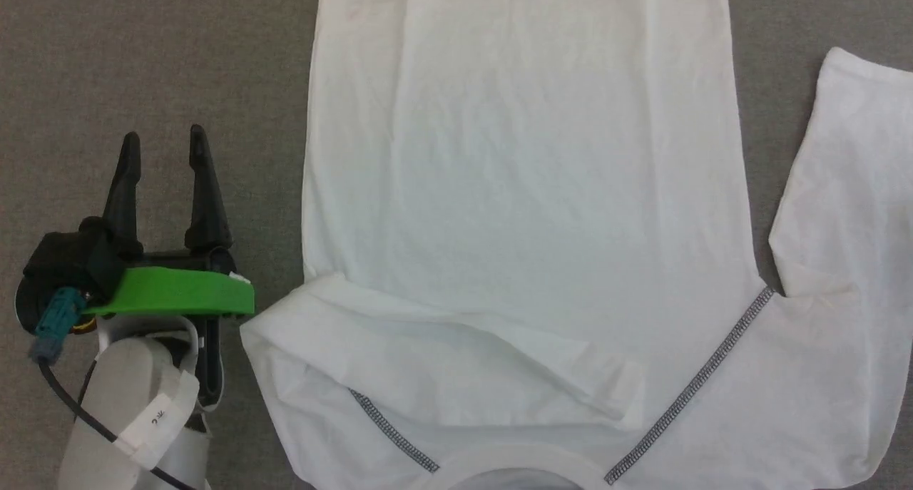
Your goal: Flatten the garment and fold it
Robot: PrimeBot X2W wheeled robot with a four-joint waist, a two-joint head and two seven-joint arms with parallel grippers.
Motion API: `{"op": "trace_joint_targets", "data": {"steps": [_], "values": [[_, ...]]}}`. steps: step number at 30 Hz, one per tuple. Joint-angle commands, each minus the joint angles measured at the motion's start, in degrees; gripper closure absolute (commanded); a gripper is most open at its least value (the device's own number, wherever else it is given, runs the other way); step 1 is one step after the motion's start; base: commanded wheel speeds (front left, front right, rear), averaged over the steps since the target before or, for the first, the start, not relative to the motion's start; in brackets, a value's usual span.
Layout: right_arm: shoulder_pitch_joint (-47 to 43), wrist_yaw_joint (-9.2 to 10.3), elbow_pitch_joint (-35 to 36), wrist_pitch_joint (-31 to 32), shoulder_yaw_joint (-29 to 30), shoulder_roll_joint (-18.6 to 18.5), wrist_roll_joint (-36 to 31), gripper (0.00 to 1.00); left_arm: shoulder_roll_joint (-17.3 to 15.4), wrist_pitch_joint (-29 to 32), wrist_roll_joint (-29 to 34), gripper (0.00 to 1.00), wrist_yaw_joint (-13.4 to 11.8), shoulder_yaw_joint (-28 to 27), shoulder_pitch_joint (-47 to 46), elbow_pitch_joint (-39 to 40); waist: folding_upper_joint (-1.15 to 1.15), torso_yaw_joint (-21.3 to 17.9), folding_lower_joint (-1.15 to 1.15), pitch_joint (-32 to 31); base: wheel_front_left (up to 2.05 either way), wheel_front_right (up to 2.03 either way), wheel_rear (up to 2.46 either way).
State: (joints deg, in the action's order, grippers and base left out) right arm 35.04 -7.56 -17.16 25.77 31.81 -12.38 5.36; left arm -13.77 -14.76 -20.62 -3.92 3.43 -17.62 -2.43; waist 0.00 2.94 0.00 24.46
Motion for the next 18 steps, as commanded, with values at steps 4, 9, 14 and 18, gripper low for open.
{"op": "trace_joint_targets", "data": {"steps": [4, 9, 14, 18], "values": [[6.2, 0.08, -4.0, 4.5, 2.2, -1.3, -1.2, 0.0, 3.0, -0.2, 3.1, 0.0, 2.5, -4.2, 0.4, 2.0, 0.0, 3.0, 0.0, 6.5, 0.0, 0.0, 0.0], [9.0, 0.08, -5.9, 8.8, 2.7, -2.6, -3.1, 0.0, 5.2, -0.2, 5.3, 0.0, 4.9, -7.0, 0.1, 3.0, 0.0, 3.9, 0.0, 8.6, 0.0, 0.0, 0.0], [9.8, 0.08, -6.4, 12.2, 3.8, -2.9, -6.0, 0.74, 7.0, -0.2, 6.9, 0.0, 6.9, -9.0, -0.4, 2.8, 0.0, 4.4, 0.0, 9.2, 0.0, 0.0, 0.0], [8.6, 0.08, -5.3, 14.9, 3.6, -2.9, -6.8, 1.0, 8.1, -0.2, 8.1, 0.0, 7.8, -10.0, -0.2, 2.6, 0.0, 4.3, 0.0, 8.5, 0.0, 0.0, 0.0]]}}
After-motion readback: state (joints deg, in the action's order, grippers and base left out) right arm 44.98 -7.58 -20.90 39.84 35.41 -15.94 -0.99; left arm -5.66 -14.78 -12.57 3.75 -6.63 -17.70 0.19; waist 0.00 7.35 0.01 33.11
